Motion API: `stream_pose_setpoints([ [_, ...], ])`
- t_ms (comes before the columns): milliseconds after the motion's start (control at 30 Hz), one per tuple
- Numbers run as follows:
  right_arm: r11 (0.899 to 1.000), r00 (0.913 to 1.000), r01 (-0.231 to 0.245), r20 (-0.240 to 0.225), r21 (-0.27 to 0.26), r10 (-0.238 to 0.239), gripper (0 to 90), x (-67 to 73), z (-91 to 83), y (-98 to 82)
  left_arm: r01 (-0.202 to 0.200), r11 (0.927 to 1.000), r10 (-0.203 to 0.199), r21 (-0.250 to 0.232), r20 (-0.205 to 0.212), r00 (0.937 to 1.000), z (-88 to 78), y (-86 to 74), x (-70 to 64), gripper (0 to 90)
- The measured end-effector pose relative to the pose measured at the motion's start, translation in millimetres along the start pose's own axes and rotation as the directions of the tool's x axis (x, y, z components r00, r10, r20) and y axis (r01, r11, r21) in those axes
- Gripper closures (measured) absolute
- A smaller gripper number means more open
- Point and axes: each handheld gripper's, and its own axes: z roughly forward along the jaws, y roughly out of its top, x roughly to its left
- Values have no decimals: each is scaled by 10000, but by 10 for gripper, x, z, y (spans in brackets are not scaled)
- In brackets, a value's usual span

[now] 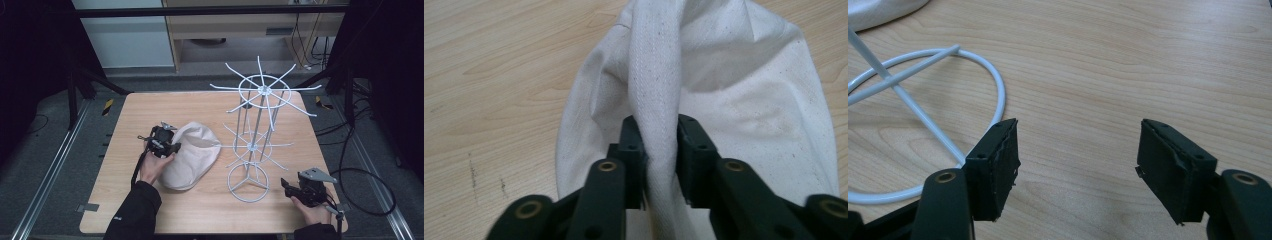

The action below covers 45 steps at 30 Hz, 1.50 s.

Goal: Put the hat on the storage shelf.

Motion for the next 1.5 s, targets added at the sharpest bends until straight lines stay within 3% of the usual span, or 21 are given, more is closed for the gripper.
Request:
stream_pose_setpoints([
  [200, 10000, 10000, 77, 35, 28, -77, 335, -4, 7, -2, 198, 9997, -194, -141, 222, 9996, -15, 2, 26, 849],
  [400, 10000, 10000, 91, 12, 36, -91, 334, -12, 8, -3, 189, 9992, -171, -341, 524, 9985, -111, 5, 44, 871],
  [667, 9999, 9999, 101, 47, 54, -101, 332, -19, 8, -8, 407, 9874, -268, -1528, 922, 9954, -430, -28, 56, 873],
  [867, 10000, 10000, 41, 88, 82, -42, 330, -25, 9, -10, 603, 9673, -329, -2463, 1142, 9929, -684, -107, 56, 874],
  [1100, 10000, 10000, -11, 70, 79, 11, 325, -23, 5, -11, 837, 9467, -452, -3112, 1287, 9906, -870, -219, 86, 874],
  [1233, 10000, 10000, -10, 72, 97, 9, 323, -26, 10, -12, 1140, 9265, -626, -3586, 1517, 9864, -960, -313, 123, 875],
  [1333, 9999, 10000, -7, 81, 104, 6, 320, -23, 12, -11, 1226, 9169, -690, -3797, 1517, 9860, -1031, -330, 149, 875],
  [1500, 10000, 10000, 10, 71, 50, -10, 317, -18, 3, -3, 1492, 8899, -840, -4311, 1666, 9824, -1168, -360, 159, 875],
])
